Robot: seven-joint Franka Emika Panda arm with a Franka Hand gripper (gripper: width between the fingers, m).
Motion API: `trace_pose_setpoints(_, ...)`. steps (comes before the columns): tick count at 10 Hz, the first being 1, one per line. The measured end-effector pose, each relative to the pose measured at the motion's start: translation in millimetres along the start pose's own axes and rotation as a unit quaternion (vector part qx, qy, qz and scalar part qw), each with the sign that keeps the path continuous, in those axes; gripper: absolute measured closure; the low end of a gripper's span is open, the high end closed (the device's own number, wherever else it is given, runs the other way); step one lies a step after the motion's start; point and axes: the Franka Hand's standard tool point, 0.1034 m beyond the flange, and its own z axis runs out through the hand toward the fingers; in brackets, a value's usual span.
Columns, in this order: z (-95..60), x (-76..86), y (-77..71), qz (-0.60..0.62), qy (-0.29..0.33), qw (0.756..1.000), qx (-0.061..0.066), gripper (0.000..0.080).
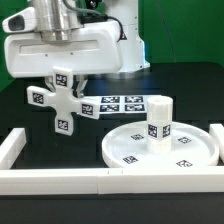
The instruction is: Assemble round table
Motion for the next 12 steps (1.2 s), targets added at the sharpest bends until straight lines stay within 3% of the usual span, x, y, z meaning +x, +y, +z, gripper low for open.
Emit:
trace_pose_setpoints(4, 1.6, -1.1, 3.6, -0.003, -0.001, 1.000, -0.001, 0.0577)
trace_pose_setpoints(8, 26.7, -8.5, 10.0, -0.024, 0.029, 0.999, -0.034, 0.0577)
trace_pose_setpoints(12, 31.2, -8.7, 18.8, -0.012, 0.036, 0.999, -0.037, 0.0578)
